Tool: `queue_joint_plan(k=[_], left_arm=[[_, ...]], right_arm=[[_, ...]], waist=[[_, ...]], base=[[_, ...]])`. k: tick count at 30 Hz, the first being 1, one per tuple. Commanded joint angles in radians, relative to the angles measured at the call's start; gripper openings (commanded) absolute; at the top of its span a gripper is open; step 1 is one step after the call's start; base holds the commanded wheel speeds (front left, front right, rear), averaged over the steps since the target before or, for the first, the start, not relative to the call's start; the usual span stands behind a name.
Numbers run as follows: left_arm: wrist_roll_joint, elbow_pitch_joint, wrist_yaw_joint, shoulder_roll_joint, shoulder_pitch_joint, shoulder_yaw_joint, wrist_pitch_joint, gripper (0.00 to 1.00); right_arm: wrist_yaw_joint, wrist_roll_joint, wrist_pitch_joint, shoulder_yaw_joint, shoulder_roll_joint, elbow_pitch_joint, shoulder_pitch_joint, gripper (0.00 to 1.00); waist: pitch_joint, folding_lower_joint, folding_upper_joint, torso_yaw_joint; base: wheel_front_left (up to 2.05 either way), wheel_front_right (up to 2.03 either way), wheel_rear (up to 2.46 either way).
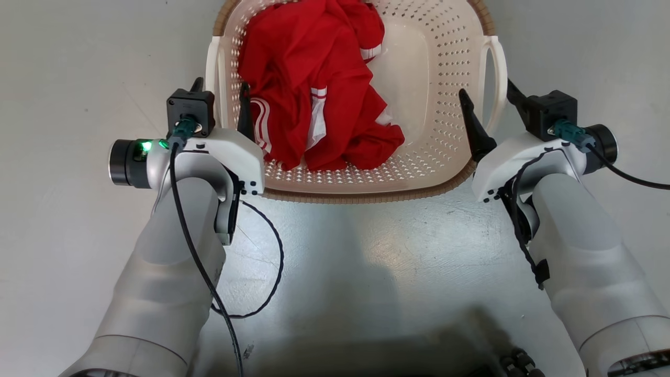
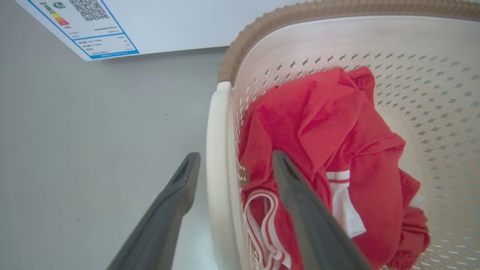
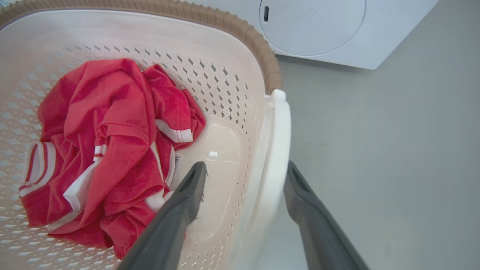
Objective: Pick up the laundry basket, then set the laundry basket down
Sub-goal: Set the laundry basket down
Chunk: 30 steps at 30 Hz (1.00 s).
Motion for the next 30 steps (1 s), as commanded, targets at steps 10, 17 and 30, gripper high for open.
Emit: queue_joint_plan(k=[10, 17, 30], left_arm=[[0.003, -0.036, 0.006, 0.018, 0.068, 0.080, -0.006, 1.00], [-0.074, -0.091, -0.024, 0.017, 0.129, 0.069, -0.006, 1.00], [-0.128, -0.188, -0.042, 0.017, 0.308, 0.063, -0.006, 1.00]], right_arm=[[0.005, -0.007, -0.014, -0.037, 0.017, -0.060, 0.073, 1.00], [0.005, 0.004, -0.014, -0.061, 0.017, -0.092, 0.122, 1.00], [0.005, 0.031, -0.014, -0.054, 0.017, -0.153, 0.276, 1.00]], waist=[[-0.067, 0.0000, 0.0000, 0.002], [-0.161, 0.0000, 0.0000, 0.011], [-0.425, 0.0000, 0.0000, 0.021]], base=[[0.00, 0.00, 0.00], [0.00, 0.00, 0.00], [0.00, 0.00, 0.00]])
